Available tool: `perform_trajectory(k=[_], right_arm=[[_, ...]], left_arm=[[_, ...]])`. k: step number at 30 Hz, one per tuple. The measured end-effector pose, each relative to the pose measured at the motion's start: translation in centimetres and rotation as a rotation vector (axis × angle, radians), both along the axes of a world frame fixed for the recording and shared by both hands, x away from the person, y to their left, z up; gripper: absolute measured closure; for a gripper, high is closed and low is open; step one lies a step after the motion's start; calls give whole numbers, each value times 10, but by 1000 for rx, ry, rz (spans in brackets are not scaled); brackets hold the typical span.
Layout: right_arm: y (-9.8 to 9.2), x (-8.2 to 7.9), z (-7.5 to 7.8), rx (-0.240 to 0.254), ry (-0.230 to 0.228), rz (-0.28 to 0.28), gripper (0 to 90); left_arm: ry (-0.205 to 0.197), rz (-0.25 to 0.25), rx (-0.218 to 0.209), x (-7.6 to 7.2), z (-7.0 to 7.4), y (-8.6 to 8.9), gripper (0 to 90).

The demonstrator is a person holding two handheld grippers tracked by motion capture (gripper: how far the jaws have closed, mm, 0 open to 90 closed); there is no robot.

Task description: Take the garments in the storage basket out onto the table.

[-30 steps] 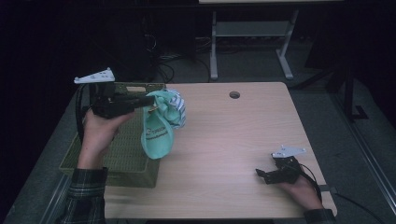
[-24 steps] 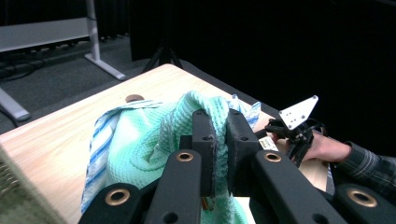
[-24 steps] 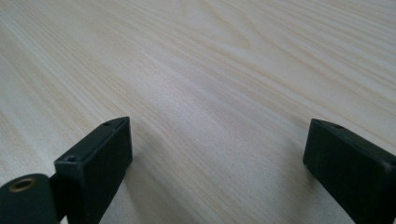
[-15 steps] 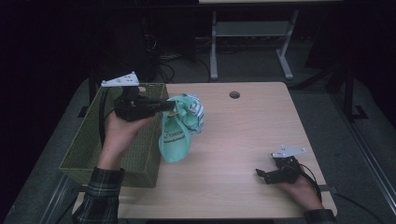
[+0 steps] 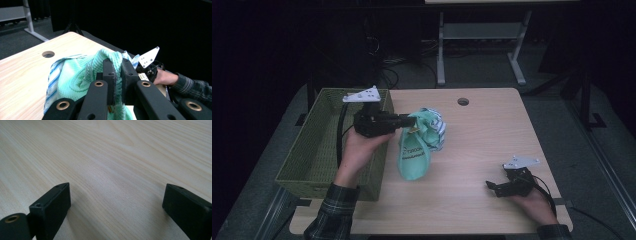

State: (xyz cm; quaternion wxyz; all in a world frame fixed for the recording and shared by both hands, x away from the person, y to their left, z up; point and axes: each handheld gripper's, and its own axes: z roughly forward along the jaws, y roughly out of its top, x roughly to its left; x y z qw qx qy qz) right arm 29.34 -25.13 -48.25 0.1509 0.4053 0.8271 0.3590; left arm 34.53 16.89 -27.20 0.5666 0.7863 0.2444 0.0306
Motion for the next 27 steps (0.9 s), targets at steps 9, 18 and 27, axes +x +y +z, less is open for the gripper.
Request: perform_trajectory(k=[9,18,27], right_arm=[[0,0,0,0,0,0,77],[0,0,0,0,0,-1,77],[0,0,0,0,1,-1,77]], left_arm=[[26,-30,4,4,-21,-26,837],[48,-49,-3,6,-44,-45,837],[56,-50,18,9,-64,-60,837]])
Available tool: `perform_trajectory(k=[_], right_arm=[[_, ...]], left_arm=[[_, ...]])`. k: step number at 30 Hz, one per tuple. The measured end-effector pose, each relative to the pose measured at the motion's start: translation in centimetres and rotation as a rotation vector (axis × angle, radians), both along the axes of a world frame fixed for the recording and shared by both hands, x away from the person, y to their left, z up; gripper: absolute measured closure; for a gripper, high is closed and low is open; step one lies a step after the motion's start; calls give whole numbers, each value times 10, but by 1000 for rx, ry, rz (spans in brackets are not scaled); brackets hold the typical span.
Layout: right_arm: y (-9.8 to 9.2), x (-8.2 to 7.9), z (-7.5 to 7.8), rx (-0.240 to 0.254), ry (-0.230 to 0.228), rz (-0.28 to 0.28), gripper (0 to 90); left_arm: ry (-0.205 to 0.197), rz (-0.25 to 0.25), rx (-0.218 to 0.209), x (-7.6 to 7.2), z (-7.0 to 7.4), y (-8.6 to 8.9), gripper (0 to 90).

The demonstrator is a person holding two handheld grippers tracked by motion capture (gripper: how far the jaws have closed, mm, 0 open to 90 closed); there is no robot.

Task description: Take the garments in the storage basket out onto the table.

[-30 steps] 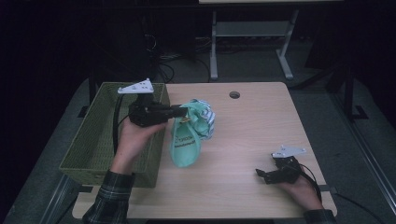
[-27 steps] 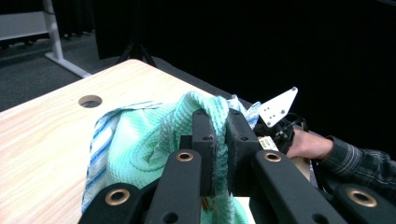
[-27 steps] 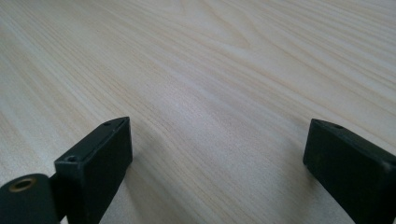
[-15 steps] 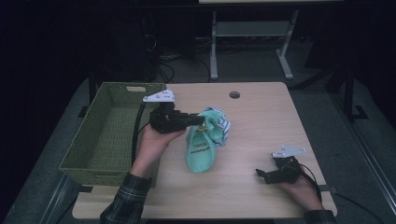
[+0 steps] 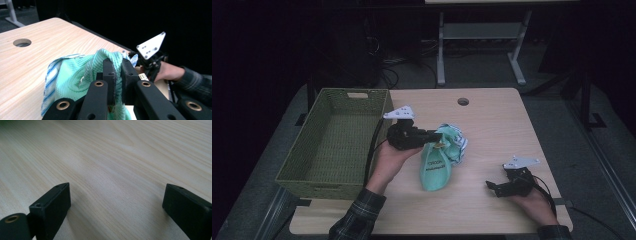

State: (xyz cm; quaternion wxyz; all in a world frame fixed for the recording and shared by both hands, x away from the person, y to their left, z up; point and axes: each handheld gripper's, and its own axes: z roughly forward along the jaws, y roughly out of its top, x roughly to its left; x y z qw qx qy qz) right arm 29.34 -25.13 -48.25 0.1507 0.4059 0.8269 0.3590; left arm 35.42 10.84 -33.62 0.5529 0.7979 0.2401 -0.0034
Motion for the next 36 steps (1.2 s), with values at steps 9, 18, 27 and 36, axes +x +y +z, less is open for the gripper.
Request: perform_trajectory(k=[9,18,27,36], right_arm=[[0,0,0,-1,-6,3,77],[0,-1,0,-1,-3,-3,77],[-1,-2,0,-7,-4,-4,77],[-1,-2,0,-7,-4,-4,77]], left_arm=[[8,-13,-1,4,-20,-15,836],[34,-27,56,14,-49,-27,835],[73,-13,126,19,-80,-35,832],[90,-23,219,19,-106,-46,827]])
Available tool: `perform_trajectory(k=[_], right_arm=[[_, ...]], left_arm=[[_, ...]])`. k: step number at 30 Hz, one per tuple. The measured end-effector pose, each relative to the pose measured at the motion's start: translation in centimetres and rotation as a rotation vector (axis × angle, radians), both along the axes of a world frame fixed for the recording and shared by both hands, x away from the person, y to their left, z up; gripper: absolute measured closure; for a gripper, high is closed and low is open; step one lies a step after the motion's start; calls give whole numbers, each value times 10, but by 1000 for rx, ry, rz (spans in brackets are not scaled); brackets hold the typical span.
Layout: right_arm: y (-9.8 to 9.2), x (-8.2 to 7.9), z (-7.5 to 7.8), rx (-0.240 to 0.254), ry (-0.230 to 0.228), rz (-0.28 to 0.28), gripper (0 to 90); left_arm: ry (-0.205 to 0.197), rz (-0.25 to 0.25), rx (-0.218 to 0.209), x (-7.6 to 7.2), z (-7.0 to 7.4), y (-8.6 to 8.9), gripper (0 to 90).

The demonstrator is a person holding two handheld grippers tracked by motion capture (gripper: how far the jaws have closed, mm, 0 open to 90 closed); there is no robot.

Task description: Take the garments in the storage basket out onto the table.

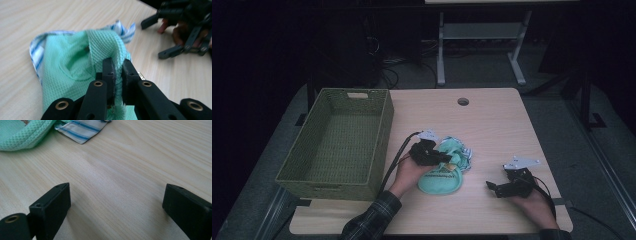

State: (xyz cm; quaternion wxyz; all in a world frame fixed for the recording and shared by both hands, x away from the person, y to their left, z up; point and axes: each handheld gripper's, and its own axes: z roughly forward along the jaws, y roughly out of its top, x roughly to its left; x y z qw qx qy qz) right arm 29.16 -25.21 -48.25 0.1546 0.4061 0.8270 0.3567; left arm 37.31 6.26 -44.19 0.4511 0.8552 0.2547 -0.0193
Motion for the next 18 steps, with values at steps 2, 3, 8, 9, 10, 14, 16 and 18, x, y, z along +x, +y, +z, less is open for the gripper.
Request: perform_trajectory(k=[2,3,8,9,10,14,16,18], right_arm=[[0,0,0,0,0,0,77],[0,0,0,0,0,0,77],[0,0,0,0,1,0,77],[0,0,0,0,0,0,77],[0,0,0,0,0,0,77],[0,0,0,0,0,0,77],[0,0,0,0,0,0,77],[0,0,0,0,0,0,77]], left_arm=[[3,-4,18,0,-4,-2,825],[4,-4,24,0,-6,-3,823],[3,-21,78,0,-15,-8,819],[8,-23,80,-1,-17,-10,816],[6,-25,83,0,-18,-10,812],[4,-31,88,-2,-14,-11,732],[-8,-27,83,-3,-9,-9,654],[-27,-20,67,-5,-1,-6,577]])
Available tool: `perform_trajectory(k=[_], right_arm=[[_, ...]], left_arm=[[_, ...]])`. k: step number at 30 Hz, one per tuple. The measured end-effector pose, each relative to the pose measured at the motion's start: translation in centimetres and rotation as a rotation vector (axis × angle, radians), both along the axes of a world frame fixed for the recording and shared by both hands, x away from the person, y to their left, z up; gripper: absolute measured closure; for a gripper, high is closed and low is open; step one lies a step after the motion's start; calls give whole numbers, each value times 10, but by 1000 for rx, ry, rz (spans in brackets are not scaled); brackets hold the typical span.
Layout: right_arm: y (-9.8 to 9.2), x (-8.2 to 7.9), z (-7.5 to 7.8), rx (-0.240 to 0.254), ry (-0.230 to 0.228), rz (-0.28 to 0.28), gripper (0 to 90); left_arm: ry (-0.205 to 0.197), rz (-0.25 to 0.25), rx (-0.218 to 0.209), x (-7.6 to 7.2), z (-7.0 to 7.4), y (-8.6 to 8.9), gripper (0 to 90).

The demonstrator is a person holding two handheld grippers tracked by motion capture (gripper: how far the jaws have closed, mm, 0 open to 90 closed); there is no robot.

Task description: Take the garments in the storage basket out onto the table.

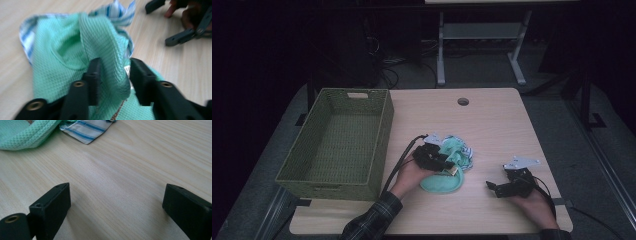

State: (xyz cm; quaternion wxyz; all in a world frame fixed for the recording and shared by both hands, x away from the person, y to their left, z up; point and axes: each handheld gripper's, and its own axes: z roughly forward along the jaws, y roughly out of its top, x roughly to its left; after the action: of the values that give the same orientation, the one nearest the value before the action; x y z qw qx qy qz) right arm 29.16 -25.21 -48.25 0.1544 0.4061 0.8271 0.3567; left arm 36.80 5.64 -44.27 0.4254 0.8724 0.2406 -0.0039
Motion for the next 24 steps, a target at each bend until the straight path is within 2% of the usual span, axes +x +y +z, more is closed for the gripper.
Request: perform_trajectory(k=[2,5,9,13,16,20,24], right_arm=[[0,0,0,0,0,0,77],[0,0,0,0,0,0,77],[0,0,0,1,1,0,77],[0,0,0,0,1,0,77],[0,0,0,0,0,0,77],[0,0,0,1,0,0,77],[0,0,0,0,1,0,77]], left_arm=[[-25,12,-7,-3,8,4,517],[-33,13,-12,-9,19,10,462],[-44,9,-3,-21,25,19,464],[-43,11,7,-35,23,30,532],[-41,15,37,-42,18,37,624],[-13,14,65,-51,11,46,753],[-13,30,99,-59,7,53,879]])
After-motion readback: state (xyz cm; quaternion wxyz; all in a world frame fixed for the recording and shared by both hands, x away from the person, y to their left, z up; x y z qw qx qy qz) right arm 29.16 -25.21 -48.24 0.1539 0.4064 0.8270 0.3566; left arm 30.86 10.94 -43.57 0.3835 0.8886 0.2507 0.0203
